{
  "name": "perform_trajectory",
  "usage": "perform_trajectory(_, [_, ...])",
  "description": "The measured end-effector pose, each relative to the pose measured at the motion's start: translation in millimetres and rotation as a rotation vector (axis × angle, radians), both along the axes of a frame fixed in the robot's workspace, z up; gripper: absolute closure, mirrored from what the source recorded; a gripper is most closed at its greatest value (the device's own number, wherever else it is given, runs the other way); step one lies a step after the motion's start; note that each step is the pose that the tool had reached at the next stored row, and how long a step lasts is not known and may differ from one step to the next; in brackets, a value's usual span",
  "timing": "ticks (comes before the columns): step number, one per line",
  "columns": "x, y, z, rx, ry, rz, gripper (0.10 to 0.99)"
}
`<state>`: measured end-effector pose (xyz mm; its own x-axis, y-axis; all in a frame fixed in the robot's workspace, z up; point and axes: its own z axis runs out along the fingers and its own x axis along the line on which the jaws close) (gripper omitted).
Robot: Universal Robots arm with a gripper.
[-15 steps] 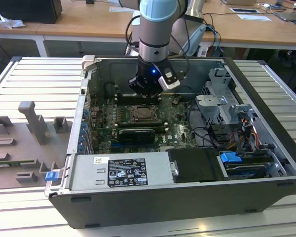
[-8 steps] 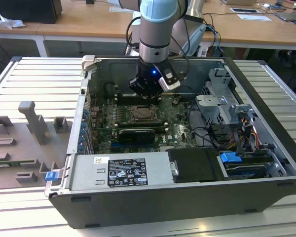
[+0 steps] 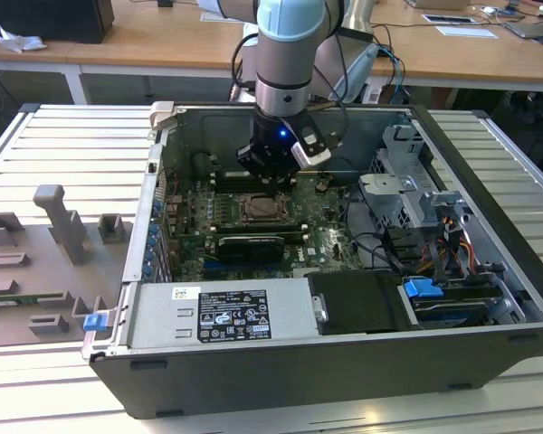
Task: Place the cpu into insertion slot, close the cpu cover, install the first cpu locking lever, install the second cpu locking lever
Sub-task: 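Install the first cpu locking lever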
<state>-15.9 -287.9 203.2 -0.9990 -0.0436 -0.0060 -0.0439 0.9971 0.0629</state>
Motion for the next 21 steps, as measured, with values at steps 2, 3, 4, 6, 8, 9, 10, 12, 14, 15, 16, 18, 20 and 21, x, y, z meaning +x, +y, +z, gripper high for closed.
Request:
perform_trajectory(2, [0.0,0.0,0.6,0.000,-0.0001,0.000,0.980])
perform_trajectory(3, [0.1,0.1,1.2,0.000,-0.0005,0.000,0.980])
perform_trajectory(4, [0.2,0.2,1.5,0.001,-0.0006,0.000,0.980])
perform_trajectory(6, [0.3,0.2,1.6,-0.002,-0.0003,0.000,0.980])
perform_trajectory(8, [0.4,0.1,1.7,-0.007,-0.0002,0.000,0.980])
perform_trajectory(9, [0.4,0.1,1.7,-0.010,-0.0001,0.000,0.980])
perform_trajectory(10, [0.4,0.0,1.6,-0.013,-0.0001,0.000,0.980])
perform_trajectory(12, [0.7,0.0,1.1,-0.017,0.0000,0.000,0.980])
perform_trajectory(14, [0.8,0.0,0.4,-0.019,0.0001,0.000,0.980])
perform_trajectory(15, [0.9,0.0,0.0,-0.020,0.0002,0.000,0.980])
perform_trajectory(16, [1.0,0.0,-0.5,-0.021,0.0003,0.000,0.980])
perform_trajectory(18, [1.3,0.0,-1.7,-0.021,0.0001,0.000,0.980])
perform_trajectory(20, [1.4,-0.1,-2.8,-0.021,0.0001,0.000,0.980])
perform_trajectory(21, [1.4,-0.1,-2.9,-0.020,0.0002,0.000,0.980])
